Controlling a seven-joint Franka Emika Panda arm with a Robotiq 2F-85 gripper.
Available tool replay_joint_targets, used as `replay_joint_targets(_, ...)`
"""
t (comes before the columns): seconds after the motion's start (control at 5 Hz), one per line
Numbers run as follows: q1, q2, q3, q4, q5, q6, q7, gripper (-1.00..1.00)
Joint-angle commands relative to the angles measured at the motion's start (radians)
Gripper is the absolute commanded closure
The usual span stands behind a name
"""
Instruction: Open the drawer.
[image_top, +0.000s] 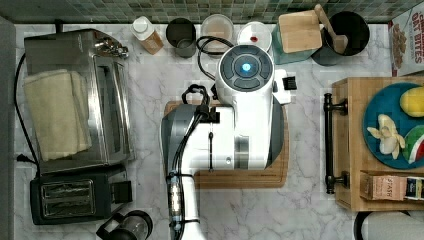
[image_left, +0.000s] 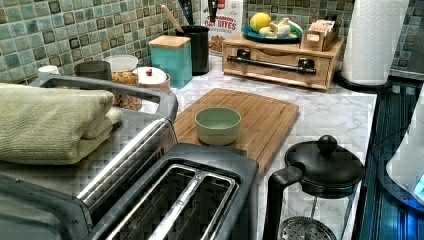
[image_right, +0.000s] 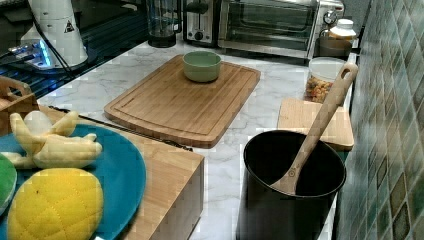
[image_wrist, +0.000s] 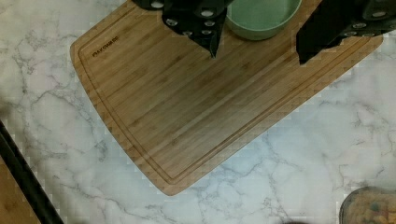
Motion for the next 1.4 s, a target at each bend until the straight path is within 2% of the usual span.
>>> replay_joint_targets(0.2,-0.004,0.008,0.004,-0.004,-0.003,0.0,-0.001,-1.0)
replay_joint_targets(0.4,-0.003,0.008,0.003,-0.004,-0.003,0.0,-0.001,-1.0)
replay_joint_targets(0.6,-0.045,0.067,0.037,0.066,-0.01,-0.054,-0.023,-1.0)
replay_joint_targets(0.8,-0.024,0.002,-0.016,-0.045,-0.136,-0.005,-0.172,-1.0)
replay_joint_targets(1.0,-0.068,-0.041,-0.047,-0.124,-0.206,0.049,-0.355,-1.0)
replay_joint_targets(1.2,-0.109,-0.127,-0.089,-0.268,-0.281,0.241,-0.505,-1.0)
replay_joint_targets(1.4,-0.158,-0.13,-0.136,-0.315,-0.254,0.363,-0.723,-1.0)
